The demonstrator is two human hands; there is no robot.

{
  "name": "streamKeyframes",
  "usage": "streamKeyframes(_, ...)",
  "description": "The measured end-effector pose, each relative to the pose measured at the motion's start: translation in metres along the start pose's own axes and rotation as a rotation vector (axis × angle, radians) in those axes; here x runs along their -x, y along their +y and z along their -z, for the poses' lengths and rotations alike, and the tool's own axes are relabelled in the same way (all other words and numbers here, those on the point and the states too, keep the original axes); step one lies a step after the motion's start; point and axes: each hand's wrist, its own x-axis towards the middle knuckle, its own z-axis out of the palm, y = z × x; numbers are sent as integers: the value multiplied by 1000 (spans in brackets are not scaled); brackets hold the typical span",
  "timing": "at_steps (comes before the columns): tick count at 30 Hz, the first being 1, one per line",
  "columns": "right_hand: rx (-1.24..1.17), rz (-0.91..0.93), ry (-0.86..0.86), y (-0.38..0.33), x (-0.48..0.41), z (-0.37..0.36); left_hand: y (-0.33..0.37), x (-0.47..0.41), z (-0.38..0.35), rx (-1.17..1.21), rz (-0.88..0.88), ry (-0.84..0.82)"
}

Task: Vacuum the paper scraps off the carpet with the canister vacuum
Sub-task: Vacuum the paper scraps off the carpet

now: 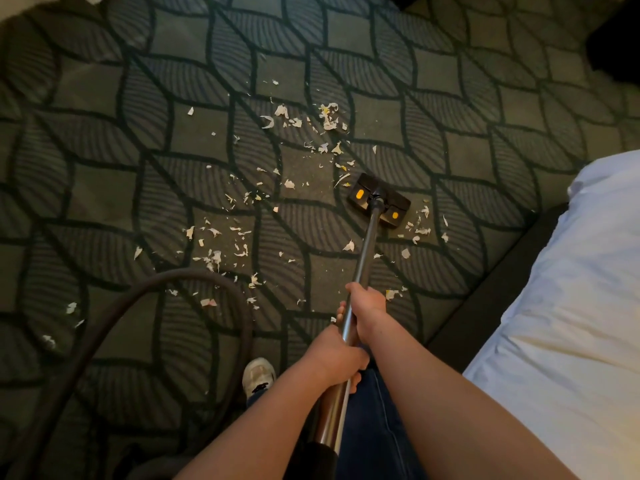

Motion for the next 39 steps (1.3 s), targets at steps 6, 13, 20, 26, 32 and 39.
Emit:
streamKeyframes(6,20,3,2,26,11,-6,-25,10,6,12,12,-21)
streamKeyframes(13,19,-13,16,40,27,-2,-37,27,5,-6,3,-56)
streamKeyframes(20,-15,-24,26,43,44,-15,-38,38,18,-53,3,-48)
streamKeyframes(26,-31,29,67,36,54,-22,-35,40,28,-73,-26,-68)
streamKeyframes(32,-65,92,108,18,56,-19,-22,35,29,-110,-60,-69)
streamKeyframes(39,-109,144,198,-20,38,5,12,4,12,-209,-114,-94)
